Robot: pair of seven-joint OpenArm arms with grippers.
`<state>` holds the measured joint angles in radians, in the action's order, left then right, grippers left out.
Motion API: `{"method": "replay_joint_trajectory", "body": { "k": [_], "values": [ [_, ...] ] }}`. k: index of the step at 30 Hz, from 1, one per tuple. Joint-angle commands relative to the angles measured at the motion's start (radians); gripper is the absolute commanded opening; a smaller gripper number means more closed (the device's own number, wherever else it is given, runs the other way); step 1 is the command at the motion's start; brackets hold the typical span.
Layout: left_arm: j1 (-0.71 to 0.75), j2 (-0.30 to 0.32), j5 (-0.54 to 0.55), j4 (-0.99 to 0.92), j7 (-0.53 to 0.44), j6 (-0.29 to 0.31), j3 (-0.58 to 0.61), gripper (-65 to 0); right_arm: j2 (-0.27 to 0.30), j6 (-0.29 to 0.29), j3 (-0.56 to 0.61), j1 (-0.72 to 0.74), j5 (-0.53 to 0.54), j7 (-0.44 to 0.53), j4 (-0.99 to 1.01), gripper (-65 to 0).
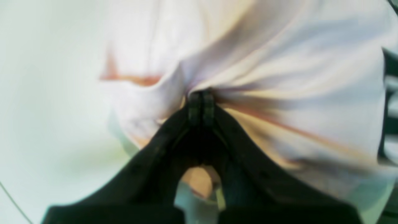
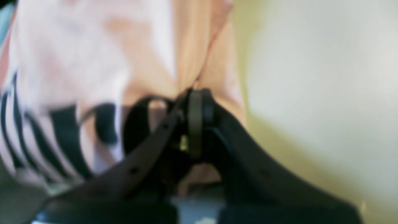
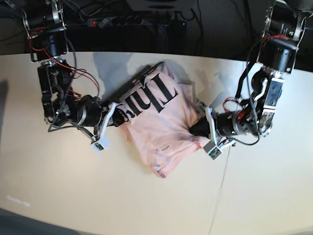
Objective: Fold the T-shirt properly
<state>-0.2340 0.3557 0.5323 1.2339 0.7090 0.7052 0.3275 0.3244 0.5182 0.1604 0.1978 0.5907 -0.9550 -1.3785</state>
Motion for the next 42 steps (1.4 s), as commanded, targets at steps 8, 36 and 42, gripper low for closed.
{"method": "replay_joint_trajectory", "body": {
  "k": [8, 36, 42],
  "values": [
    [-0.065, 0.010, -0.015, -0.029, 0.004, -0.007, -0.006, -65.0, -0.034, 0.043, -0.027, -0.257, -0.005, -0.018, -0.226, -65.0],
    [0.441, 0.251, 0.511, 0.472, 0.347, -0.007, -0.539, -65.0, -0.020, 0.047, -0.569, -0.692, 0.064, 0.011, -0.581, -65.0],
    [0.761, 0.225, 0.472, 0.568, 0.322, -0.007, -0.706, -65.0, -0.024, 0.046, -0.632, -0.935, 0.078, 0.012, -0.592, -65.0]
  ]
}}
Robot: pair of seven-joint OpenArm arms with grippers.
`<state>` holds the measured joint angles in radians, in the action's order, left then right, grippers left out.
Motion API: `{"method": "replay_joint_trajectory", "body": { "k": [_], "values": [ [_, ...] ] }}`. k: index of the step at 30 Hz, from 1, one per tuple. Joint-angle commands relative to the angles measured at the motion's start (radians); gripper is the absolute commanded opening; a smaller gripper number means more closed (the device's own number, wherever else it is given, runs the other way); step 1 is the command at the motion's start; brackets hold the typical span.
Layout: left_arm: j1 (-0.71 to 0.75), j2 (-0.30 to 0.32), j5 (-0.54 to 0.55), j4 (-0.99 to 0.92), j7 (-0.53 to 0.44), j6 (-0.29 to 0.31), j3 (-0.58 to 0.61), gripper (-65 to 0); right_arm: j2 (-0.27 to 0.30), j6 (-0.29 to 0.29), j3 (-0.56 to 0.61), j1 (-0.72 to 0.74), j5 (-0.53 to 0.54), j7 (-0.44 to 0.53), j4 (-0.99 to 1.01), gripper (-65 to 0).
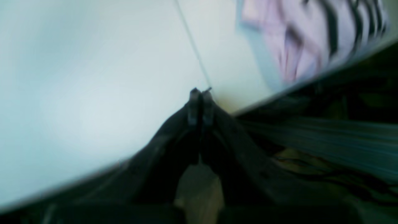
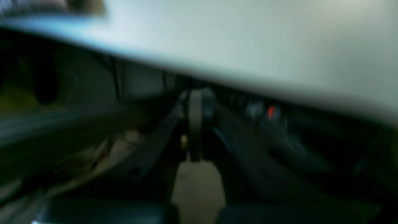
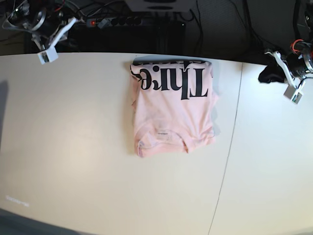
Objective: Fold the T-shirt properly
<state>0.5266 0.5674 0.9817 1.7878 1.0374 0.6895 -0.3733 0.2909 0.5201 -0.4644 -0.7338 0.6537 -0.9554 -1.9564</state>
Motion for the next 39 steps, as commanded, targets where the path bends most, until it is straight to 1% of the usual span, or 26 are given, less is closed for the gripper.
{"method": "replay_joint_trajectory", "body": {
  "k": [1, 4, 6, 9, 11, 13, 15, 18, 20, 22, 23, 24, 26, 28, 31, 35, 37, 39],
  "values": [
    [0.050, 0.000, -0.018, 0.008, -0.039, 0.009, -0.013, -65.0, 0.009, 0.044, -0.007, -0.038, 0.005, 0.013, 0.000, -65.0],
    [0.169, -0.056, -0.187, -0.047, -0.204, 0.009, -0.004, -65.0, -0.002, 0.042, -0.006, -0.120, -0.036, 0.050, 0.092, -65.0],
    [0.209, -0.100, -0.303, -0.119, -0.324, 0.009, 0.017, -65.0, -0.018, 0.033, -0.006, -0.152, -0.077, 0.119, 0.199, -65.0],
    [0.187, -0.138, -0.433, -0.306, -0.442, 0.009, 0.100, -65.0, -0.040, 0.024, -0.006, -0.143, -0.145, 0.237, 0.429, -65.0],
    [0.128, -0.141, -0.491, -0.484, -0.503, 0.009, 0.198, -65.0, -0.045, 0.005, -0.006, -0.090, -0.178, 0.272, 0.618, -65.0],
    [0.031, -0.143, -0.546, -0.684, -0.567, -0.084, 0.318, -65.0, -0.043, -0.007, -0.006, 0.000, -0.204, 0.272, 0.829, -65.0],
    [-0.086, -0.166, -0.613, -0.892, -0.657, -0.180, 0.435, -65.0, -0.042, -0.020, -0.006, 0.111, -0.253, 0.299, 1.039, -65.0],
    [-0.272, -0.245, -0.707, -1.191, -0.741, -0.303, 0.578, -65.0, -0.044, -0.025, -0.006, 0.283, -0.317, 0.389, 1.308, -65.0],
    [-0.389, -0.309, -0.751, -1.359, -0.786, -0.358, 0.663, -65.0, -0.054, -0.027, -0.006, 0.396, -0.364, 0.431, 1.439, -65.0],
    [-0.484, -0.367, -0.763, -1.475, -0.810, -0.395, 0.739, -65.0, -0.076, -0.026, -0.006, 0.496, -0.405, 0.429, 1.512, -65.0],
    [-0.521, -0.389, -0.763, -1.505, -0.810, -0.404, 0.771, -65.0, -0.090, -0.027, -0.006, 0.536, -0.419, 0.419, 1.529, -65.0],
    [-0.549, -0.407, -0.763, -1.516, -0.809, -0.418, 0.799, -65.0, -0.107, -0.031, -0.006, 0.566, -0.427, 0.404, 1.534, -65.0],
    [-0.586, -0.424, -0.762, -1.513, -0.801, -0.436, 0.844, -65.0, -0.137, -0.058, -0.006, 0.610, -0.437, 0.375, 1.530, -65.0],
    [-0.608, -0.431, -0.762, -1.501, -0.785, -0.436, 0.869, -65.0, -0.158, -0.075, -0.006, 0.634, -0.441, 0.371, 1.520, -65.0],
    [-0.608, -0.432, -0.762, -1.478, -0.756, -0.436, 0.874, -65.0, -0.165, -0.071, -0.006, 0.639, -0.431, 0.355, 1.493, -65.0],
    [-0.595, -0.431, -0.761, -1.479, -0.790, -0.436, 0.874, -65.0, -0.164, -0.072, -0.006, 0.639, -0.418, 0.359, 1.463, -65.0],
    [-0.585, -0.431, -0.762, -1.478, -0.822, -0.435, 0.874, -65.0, -0.164, -0.072, -0.006, 0.639, -0.388, 0.393, 1.460, -65.0],
    [-0.579, -0.431, -0.762, -1.478, -0.824, -0.435, 0.874, -65.0, -0.164, -0.071, -0.006, 0.640, -0.353, 0.423, 1.460, -65.0]
  ]
}}
